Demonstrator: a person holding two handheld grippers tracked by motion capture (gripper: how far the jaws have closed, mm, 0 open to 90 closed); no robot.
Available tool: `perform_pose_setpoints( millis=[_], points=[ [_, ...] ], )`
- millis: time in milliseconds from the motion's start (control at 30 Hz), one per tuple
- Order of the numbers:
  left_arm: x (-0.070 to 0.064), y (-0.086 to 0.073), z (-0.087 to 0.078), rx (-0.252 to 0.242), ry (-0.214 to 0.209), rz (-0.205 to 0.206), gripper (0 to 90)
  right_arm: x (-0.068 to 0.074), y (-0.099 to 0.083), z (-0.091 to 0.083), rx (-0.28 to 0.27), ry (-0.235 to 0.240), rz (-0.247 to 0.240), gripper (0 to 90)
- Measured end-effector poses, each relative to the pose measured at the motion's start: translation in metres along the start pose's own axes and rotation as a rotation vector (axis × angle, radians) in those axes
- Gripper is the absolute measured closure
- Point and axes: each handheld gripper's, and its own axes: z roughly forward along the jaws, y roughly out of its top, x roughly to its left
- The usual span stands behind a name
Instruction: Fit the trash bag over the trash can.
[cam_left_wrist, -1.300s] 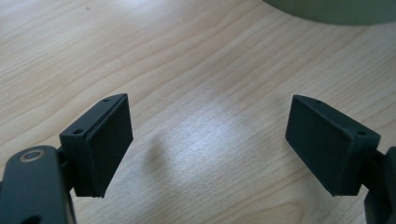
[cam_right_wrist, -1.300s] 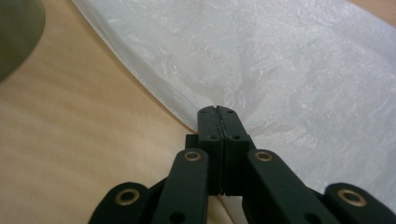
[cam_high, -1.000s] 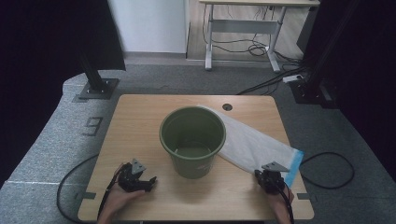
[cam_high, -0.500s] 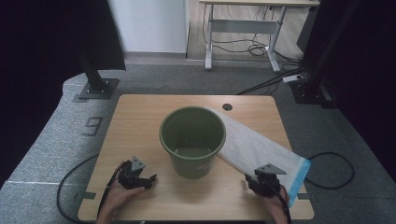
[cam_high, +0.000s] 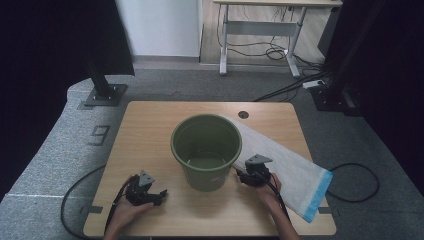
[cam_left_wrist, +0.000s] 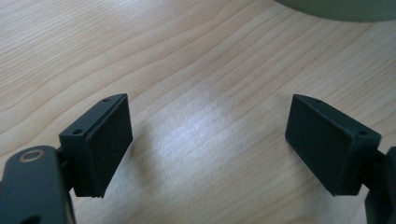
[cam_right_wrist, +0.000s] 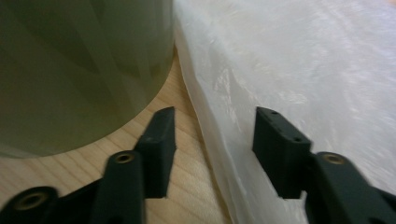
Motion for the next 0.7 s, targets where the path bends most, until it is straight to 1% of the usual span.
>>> perform_pose_setpoints(
  millis=[33,67,100,133,167,200,233,333,367,433,467,500,533,633,667,700],
  points=[
    [0.001,-0.001,-0.001,0.003,0.004,0.001,14.5,0.000,0.000,0.001,0.014,-0.004,-0.013,58.0],
    [0.001,-0.001,-0.002,0.001,0.015,-0.002,14.5,0.000,-0.001,0.001,0.023,-0.009,-0.015,61.3],
    [0.002,-0.002,-0.002,0.003,0.022,0.000,14.5,-0.001,-0.002,0.000,0.024,-0.005,-0.006,65.5],
    [0.003,-0.002,-0.002,0.002,0.025,-0.001,14.6,-0.001,-0.002,-0.001,0.024,-0.005,-0.008,69.1],
    [0.003,-0.002,-0.002,-0.002,0.027,-0.003,14.6,-0.002,-0.002,-0.002,0.025,-0.007,-0.011,75.5],
    [0.004,-0.003,-0.002,-0.005,0.024,-0.007,14.7,-0.004,-0.005,-0.004,0.029,-0.008,-0.022,86.8],
    [0.004,-0.003,-0.002,-0.007,0.028,-0.007,14.6,-0.005,-0.006,-0.005,0.028,-0.004,-0.025,88.6],
    [0.006,-0.004,-0.003,-0.013,0.048,-0.003,14.9,-0.007,-0.009,-0.009,0.035,-0.003,-0.032,88.9],
    [0.007,-0.004,-0.003,-0.014,0.055,-0.010,15.5,-0.009,-0.013,-0.016,0.044,-0.006,-0.037,88.9],
    [0.007,-0.004,-0.003,-0.015,0.058,-0.012,15.7,-0.009,-0.016,-0.018,0.046,-0.003,-0.034,88.9],
    [0.007,-0.004,-0.003,-0.015,0.057,-0.008,15.8,-0.009,-0.025,-0.029,0.048,0.009,-0.019,88.9],
    [0.007,-0.004,-0.003,-0.015,0.057,-0.008,15.9,-0.009,-0.028,-0.033,0.048,0.019,-0.009,88.9],
    [0.007,-0.004,-0.003,-0.014,0.056,-0.006,15.9,-0.009,-0.028,-0.033,0.048,0.019,-0.009,88.9],
    [0.007,-0.003,-0.003,-0.009,0.058,0.002,15.8,-0.009,-0.047,-0.052,0.043,0.055,0.043,88.9],
    [0.009,-0.003,-0.003,-0.010,0.056,-0.002,15.8,-0.006,-0.054,-0.061,0.047,0.055,0.038,88.9],
    [0.009,-0.003,-0.003,-0.010,0.056,-0.002,15.8,-0.006,-0.054,-0.061,0.047,0.055,0.038,88.9]
  ],
)
